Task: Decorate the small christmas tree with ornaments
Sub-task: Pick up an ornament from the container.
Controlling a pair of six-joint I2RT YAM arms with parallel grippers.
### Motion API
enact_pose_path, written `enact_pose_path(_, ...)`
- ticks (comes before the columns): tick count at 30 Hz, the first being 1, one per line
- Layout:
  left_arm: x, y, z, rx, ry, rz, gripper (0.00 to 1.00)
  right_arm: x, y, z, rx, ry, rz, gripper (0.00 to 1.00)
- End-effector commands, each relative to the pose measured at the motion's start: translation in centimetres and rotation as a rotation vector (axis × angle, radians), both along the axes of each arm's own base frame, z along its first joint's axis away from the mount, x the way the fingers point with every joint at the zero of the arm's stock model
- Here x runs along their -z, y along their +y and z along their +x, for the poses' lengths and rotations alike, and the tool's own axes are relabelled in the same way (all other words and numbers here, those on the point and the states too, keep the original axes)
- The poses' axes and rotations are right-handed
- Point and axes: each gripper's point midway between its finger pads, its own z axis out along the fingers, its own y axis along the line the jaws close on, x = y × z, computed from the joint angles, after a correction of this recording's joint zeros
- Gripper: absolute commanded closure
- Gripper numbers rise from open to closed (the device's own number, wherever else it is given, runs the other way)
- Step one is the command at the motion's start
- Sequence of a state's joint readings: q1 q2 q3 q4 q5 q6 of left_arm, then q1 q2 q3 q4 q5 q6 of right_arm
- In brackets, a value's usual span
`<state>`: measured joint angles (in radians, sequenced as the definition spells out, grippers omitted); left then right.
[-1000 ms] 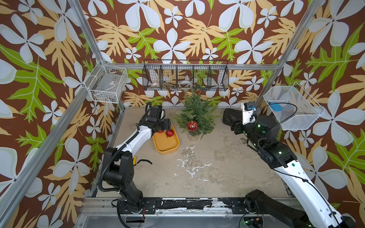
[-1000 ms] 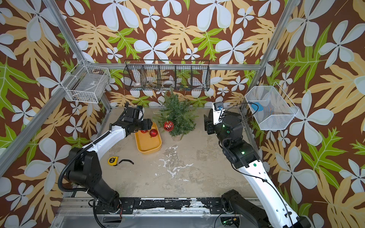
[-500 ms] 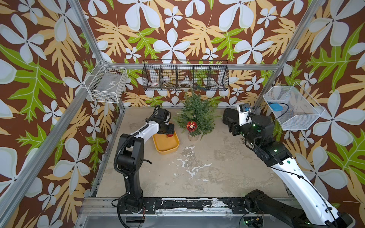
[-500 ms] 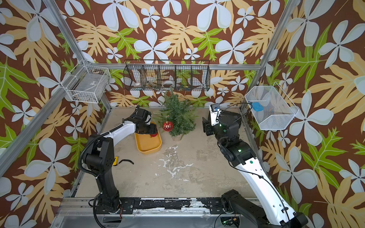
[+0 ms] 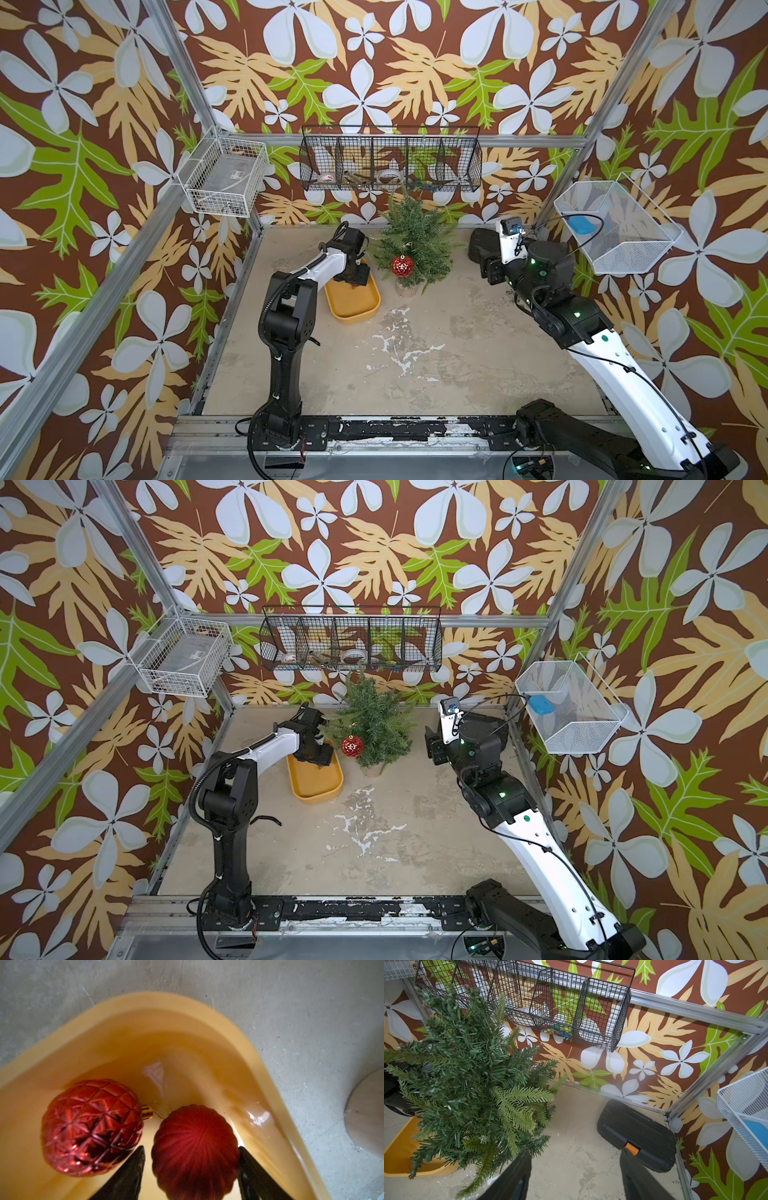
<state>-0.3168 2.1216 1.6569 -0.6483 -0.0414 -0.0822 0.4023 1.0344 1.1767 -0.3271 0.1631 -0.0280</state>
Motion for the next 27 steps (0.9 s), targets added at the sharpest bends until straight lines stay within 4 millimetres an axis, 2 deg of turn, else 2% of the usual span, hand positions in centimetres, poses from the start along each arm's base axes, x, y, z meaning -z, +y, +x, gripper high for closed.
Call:
enact_pose_path(1, 0.2, 0.1, 0.1, 0.006, 0.014, 0.014, 0.34, -0.8, 0.2, 0.3, -0.006, -0.03, 0.005, 0.31)
enact_pose_path(6, 0.2, 0.1, -0.3, 0.008, 0.021, 0.012, 0.44, -1.0, 0.2, 0.3, -0.006, -0.035, 0.004, 0.31)
enact_pose_path(11, -2.3, 0.6, -0.6, -0.006, -0.034, 0.014, 0.46, -1.3, 0.3, 0.2, -0.01, -0.038, 0.013, 0.31)
enact_pose_path(21, -11.1, 1.0, -1.7, -0.034, -0.21, -0.078, 0.45, -2.2, 1.0, -0.7, -0.065, -0.049, 0.057, 0.31)
enact_pose_path(27, -19.7, 1.3, -3.4, -0.058, -0.378, -0.211, 0.45, -3.4, 2.9, -2.0, -0.197, -0.078, 0.088, 0.31)
